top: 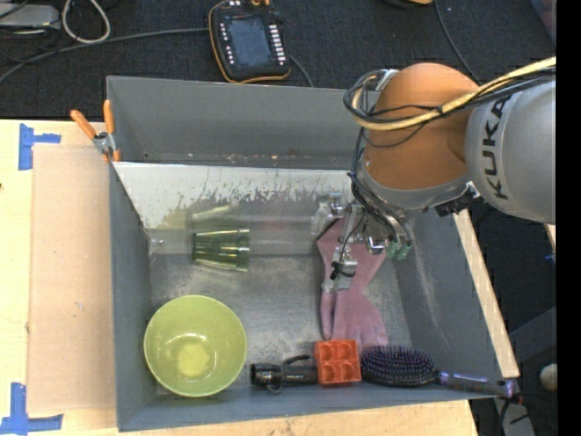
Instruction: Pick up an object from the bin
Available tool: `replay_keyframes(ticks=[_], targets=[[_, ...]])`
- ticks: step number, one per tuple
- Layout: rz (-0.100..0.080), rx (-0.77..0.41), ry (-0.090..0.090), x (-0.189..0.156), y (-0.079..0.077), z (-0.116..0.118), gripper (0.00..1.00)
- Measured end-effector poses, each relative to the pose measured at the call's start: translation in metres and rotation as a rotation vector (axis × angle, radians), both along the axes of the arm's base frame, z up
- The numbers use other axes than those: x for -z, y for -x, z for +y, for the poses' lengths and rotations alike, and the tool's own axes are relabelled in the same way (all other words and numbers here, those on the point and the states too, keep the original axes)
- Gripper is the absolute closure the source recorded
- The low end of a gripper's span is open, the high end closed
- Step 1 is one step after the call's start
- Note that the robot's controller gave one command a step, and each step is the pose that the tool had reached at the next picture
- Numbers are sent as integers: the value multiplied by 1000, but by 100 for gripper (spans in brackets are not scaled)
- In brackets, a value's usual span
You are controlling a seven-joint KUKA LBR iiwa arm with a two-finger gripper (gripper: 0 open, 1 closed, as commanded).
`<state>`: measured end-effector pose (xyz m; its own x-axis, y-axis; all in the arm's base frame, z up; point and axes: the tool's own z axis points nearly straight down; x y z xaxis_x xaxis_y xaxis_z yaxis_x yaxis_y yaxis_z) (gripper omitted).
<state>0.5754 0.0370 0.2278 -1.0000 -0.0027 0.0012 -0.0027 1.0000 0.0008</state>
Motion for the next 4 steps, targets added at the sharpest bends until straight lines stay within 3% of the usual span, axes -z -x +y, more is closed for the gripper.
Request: replay_keyframes(ticks=[1,2,3,4], targets=[[2,-236,-1,99,65,-38,0],[-8,-540,0,67,94,-43,0],[3,-630,-3,122,105,11,0],[-14,-970,6,157,96,6,0]])
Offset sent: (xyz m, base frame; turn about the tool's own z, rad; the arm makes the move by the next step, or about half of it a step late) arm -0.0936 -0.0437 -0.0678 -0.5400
